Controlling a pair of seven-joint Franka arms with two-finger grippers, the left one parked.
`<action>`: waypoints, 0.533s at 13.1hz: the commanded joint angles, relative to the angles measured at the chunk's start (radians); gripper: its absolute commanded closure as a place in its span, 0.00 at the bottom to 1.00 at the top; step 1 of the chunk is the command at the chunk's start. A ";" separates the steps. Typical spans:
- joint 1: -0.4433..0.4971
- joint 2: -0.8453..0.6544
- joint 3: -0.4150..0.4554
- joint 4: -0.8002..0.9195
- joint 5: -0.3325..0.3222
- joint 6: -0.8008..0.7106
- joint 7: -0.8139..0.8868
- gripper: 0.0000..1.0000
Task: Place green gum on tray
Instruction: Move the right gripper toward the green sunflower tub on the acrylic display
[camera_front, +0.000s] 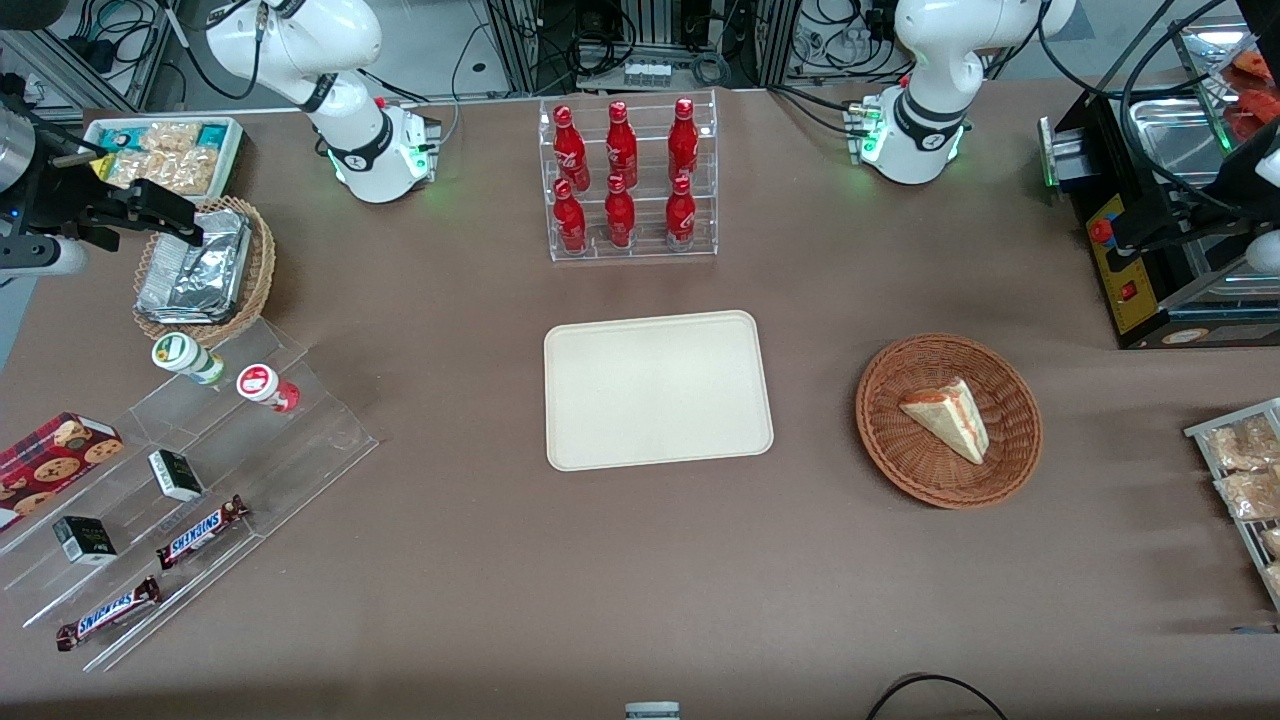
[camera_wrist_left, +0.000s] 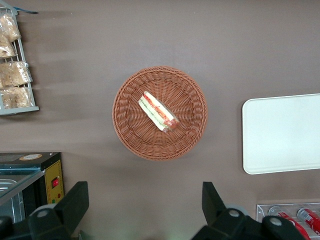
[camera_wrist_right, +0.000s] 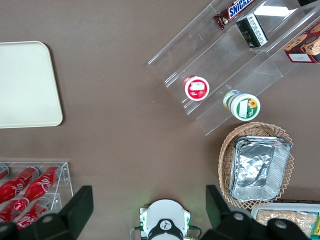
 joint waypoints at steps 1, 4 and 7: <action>0.010 -0.005 -0.004 0.000 -0.010 -0.007 0.001 0.00; 0.010 -0.002 -0.004 -0.002 -0.012 -0.007 0.004 0.00; 0.011 -0.005 -0.004 -0.011 -0.012 -0.009 0.001 0.00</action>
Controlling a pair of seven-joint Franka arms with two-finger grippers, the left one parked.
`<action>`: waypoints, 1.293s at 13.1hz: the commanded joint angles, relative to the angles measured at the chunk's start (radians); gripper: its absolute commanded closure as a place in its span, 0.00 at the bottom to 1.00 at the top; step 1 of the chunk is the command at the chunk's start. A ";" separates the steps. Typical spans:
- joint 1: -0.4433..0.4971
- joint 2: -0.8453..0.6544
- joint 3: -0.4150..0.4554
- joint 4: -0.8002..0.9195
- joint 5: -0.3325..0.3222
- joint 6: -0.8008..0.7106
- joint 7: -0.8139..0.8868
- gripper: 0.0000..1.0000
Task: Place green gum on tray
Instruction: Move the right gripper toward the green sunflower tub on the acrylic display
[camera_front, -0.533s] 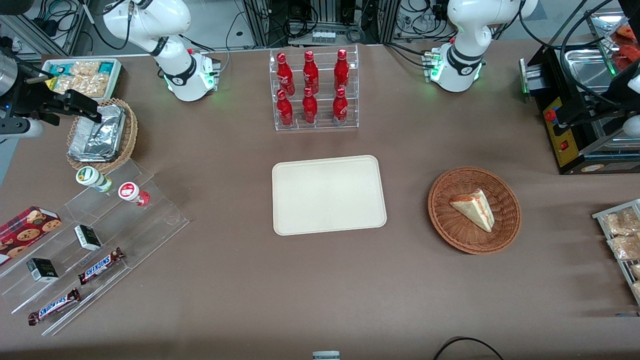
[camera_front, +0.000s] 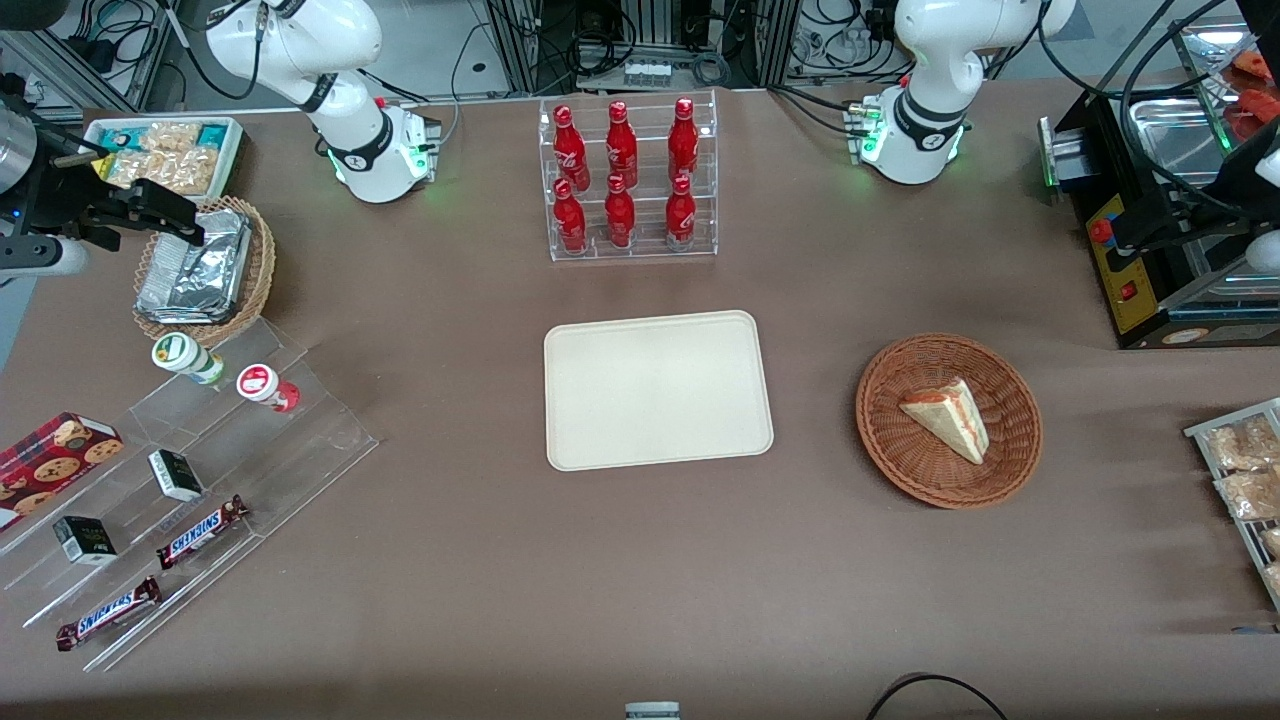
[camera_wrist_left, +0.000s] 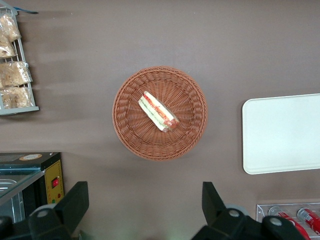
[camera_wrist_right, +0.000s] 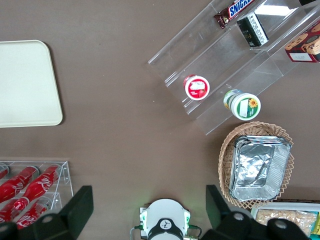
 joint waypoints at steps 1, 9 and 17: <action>0.009 -0.009 -0.005 -0.013 -0.010 -0.008 0.004 0.00; -0.031 -0.191 -0.005 -0.348 -0.013 0.208 -0.228 0.00; -0.221 -0.215 -0.014 -0.570 -0.032 0.481 -0.742 0.00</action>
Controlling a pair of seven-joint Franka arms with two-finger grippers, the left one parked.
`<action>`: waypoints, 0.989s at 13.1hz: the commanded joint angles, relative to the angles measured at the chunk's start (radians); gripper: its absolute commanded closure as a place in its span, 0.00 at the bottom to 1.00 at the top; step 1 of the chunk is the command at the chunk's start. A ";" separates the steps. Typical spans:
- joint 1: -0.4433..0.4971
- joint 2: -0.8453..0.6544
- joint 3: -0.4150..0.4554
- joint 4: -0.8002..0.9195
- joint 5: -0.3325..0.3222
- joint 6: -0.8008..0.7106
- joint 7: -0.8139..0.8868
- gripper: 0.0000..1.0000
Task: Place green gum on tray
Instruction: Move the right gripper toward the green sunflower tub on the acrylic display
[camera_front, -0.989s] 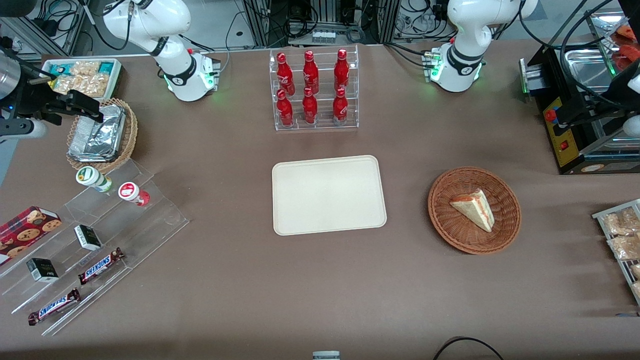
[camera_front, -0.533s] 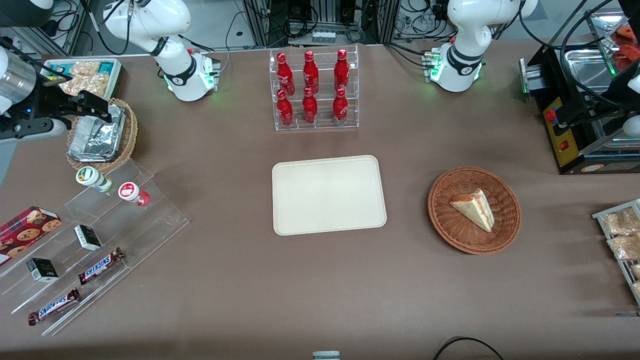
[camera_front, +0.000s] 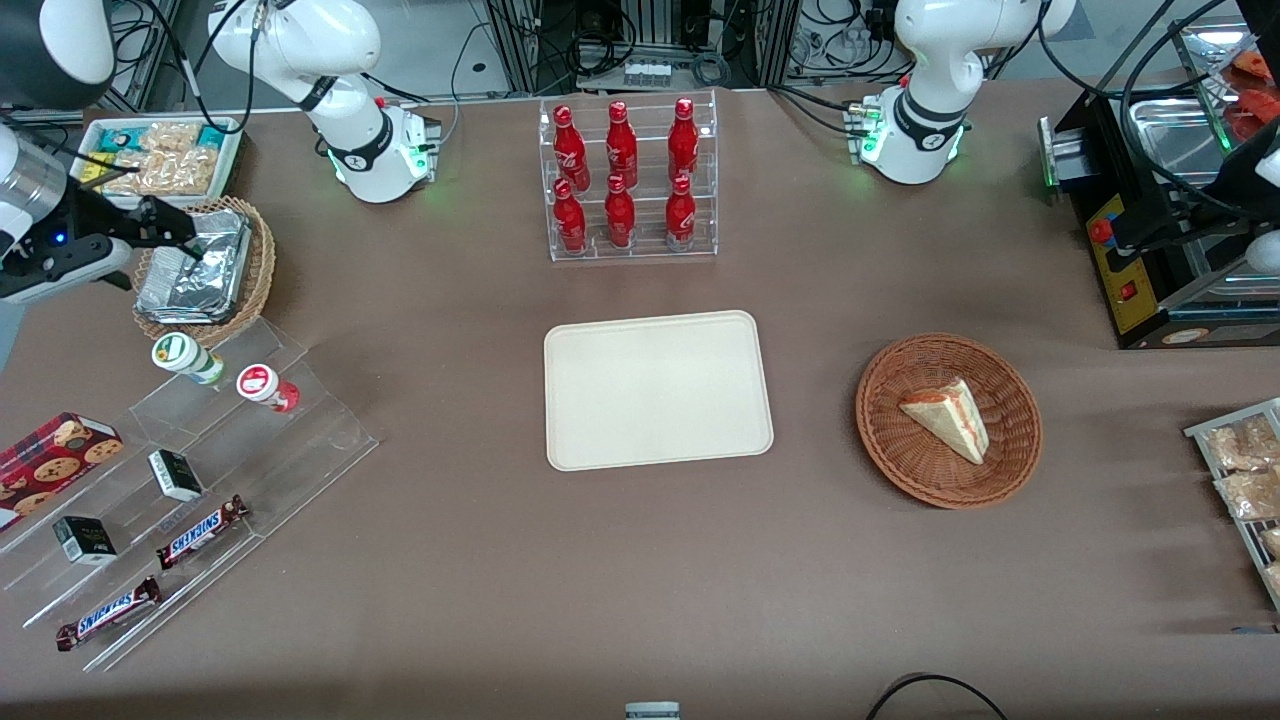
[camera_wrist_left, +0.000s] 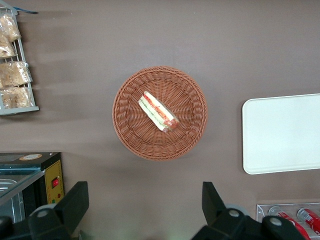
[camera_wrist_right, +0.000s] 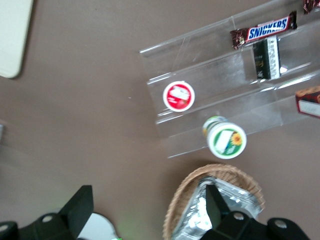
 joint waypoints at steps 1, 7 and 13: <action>-0.058 -0.025 -0.001 -0.094 -0.013 0.114 -0.188 0.00; -0.116 0.062 0.001 -0.137 -0.013 0.313 -0.385 0.00; -0.133 0.165 -0.001 -0.137 -0.011 0.415 -0.400 0.00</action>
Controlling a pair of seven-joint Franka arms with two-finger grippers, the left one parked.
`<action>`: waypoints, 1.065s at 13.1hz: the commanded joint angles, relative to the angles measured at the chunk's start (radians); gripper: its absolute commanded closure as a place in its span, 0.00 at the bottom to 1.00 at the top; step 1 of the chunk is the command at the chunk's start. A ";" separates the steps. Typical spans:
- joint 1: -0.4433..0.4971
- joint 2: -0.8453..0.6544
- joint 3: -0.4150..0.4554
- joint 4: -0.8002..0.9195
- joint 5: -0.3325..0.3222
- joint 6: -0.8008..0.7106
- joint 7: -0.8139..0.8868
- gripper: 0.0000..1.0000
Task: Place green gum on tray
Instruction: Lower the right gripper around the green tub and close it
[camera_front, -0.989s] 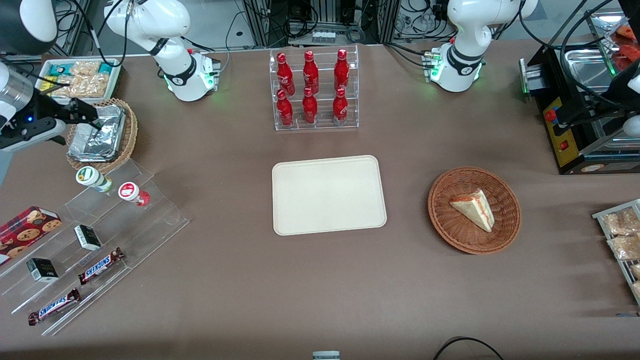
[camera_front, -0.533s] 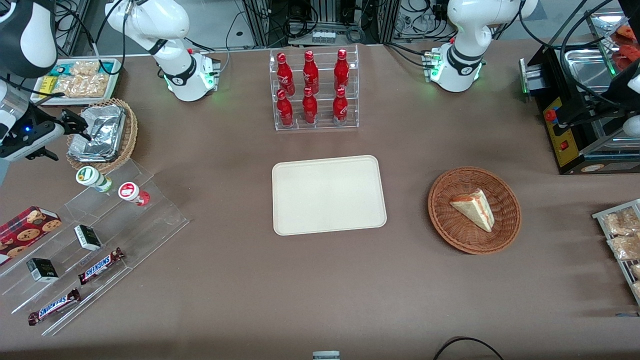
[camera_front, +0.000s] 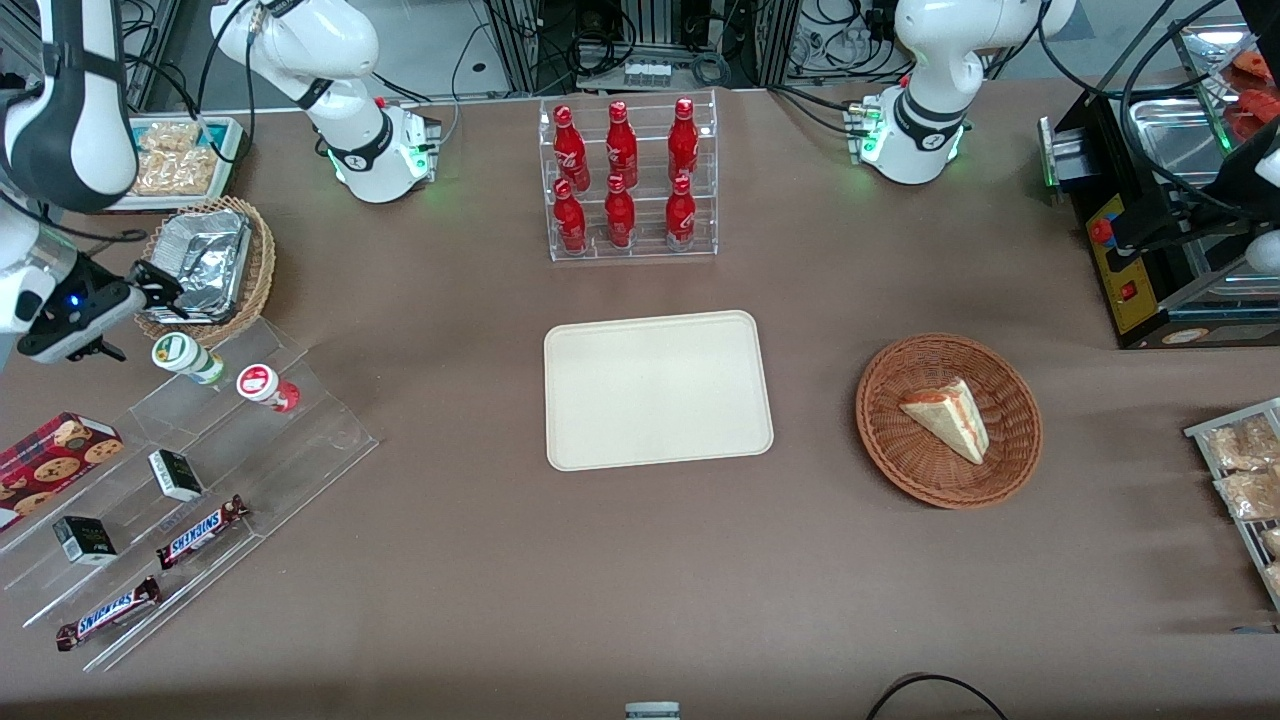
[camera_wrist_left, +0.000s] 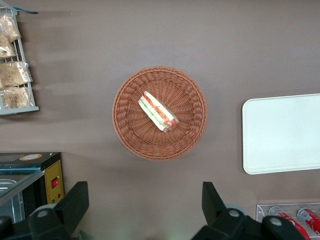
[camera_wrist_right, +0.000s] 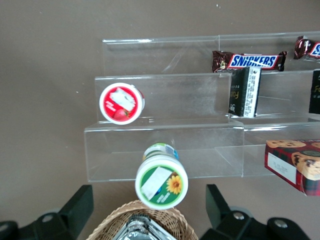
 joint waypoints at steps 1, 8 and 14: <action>-0.024 0.026 0.003 0.003 -0.011 0.032 -0.016 0.00; -0.030 0.042 0.003 -0.052 -0.009 0.078 -0.016 0.00; -0.030 0.043 -0.001 -0.100 -0.009 0.153 -0.017 0.00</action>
